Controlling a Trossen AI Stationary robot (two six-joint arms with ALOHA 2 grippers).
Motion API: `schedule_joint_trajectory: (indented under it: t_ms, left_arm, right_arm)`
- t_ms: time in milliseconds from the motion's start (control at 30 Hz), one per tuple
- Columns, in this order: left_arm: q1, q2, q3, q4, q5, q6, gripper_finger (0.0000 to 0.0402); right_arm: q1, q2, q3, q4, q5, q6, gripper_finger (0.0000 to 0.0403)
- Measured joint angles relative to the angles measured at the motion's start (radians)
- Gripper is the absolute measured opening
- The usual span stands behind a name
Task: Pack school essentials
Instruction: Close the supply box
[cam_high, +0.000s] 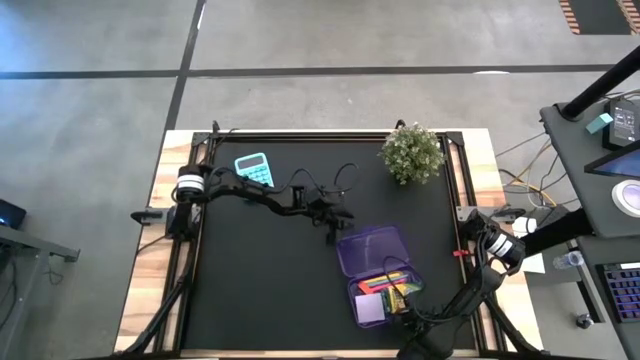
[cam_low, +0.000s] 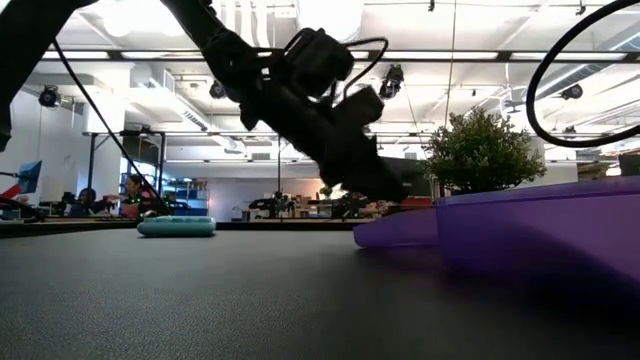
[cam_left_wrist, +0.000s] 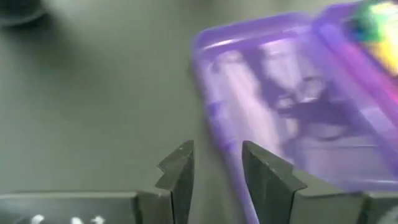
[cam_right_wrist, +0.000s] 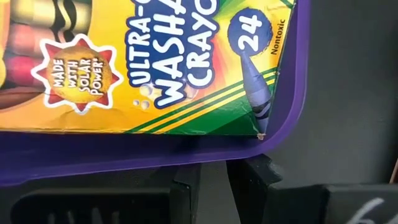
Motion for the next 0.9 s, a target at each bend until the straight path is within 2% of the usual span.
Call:
schedule_joint_trajectory:
  t_ms: [67,167,433,900]
  left_arm:
    - [0.01,0.0,-0.014,-0.006,-0.063,0.0,0.0118]
    - [0.017,0.016,-0.027,-0.003,-0.079,-0.001,0.0118]
    - [0.006,0.065,-0.032,-0.024,-0.075,-0.009,0.0118]
    - [-0.04,0.066,-0.028,-0.025,-0.052,0.025,0.0118]
  right_arm:
    - [0.0,0.0,0.0,0.0,0.0,0.0,0.0063]
    - [0.0,0.0,0.0,0.0,0.0,-0.007,0.0063]
    - [-0.006,0.0,-0.001,-0.002,-0.001,-0.015,0.0063]
    - [-0.039,-0.002,-0.014,-0.003,-0.004,-0.04,0.0063]
